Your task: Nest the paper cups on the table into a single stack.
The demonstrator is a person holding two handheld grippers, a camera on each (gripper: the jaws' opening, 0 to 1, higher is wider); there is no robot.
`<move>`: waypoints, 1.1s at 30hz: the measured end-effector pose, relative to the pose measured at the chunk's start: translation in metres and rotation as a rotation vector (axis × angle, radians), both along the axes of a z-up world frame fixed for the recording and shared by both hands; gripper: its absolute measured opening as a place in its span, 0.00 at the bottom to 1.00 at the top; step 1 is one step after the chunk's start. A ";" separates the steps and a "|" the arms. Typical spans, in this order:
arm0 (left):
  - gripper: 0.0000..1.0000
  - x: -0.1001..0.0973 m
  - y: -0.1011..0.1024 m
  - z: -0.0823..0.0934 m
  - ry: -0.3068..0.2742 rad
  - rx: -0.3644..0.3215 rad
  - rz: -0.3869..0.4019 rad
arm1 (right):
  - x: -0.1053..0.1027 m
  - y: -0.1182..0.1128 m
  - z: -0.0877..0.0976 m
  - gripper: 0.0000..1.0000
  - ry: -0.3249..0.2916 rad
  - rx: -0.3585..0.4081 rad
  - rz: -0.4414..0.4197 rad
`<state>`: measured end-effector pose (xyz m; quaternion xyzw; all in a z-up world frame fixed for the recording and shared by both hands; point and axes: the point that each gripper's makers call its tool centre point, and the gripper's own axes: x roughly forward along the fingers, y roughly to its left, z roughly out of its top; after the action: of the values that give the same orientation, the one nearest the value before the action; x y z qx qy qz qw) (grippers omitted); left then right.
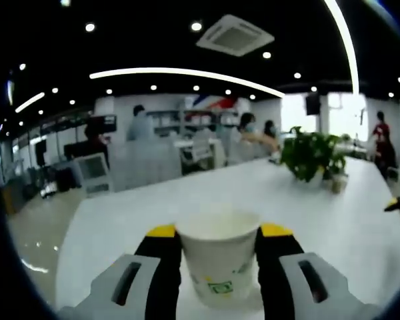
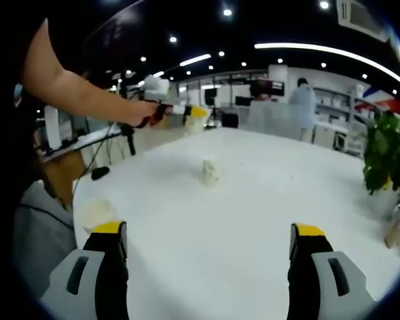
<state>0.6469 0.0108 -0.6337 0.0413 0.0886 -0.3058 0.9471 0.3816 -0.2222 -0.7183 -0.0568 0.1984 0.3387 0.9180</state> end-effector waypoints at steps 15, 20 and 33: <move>0.40 -0.026 -0.008 0.028 -0.032 -0.106 -0.020 | -0.001 0.006 0.007 1.00 -0.016 -0.004 0.017; 0.41 -0.037 -0.014 0.036 -0.043 -0.117 -0.040 | -0.004 0.009 0.007 1.00 -0.016 -0.005 0.022; 0.41 -0.066 -0.023 0.064 -0.104 -0.129 -0.066 | -0.010 0.013 0.010 1.00 -0.021 -0.005 0.036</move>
<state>0.5808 -0.0125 -0.5701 -0.0011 0.0179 -0.3394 0.9405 0.3719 -0.2088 -0.7081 -0.0661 0.1885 0.3541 0.9136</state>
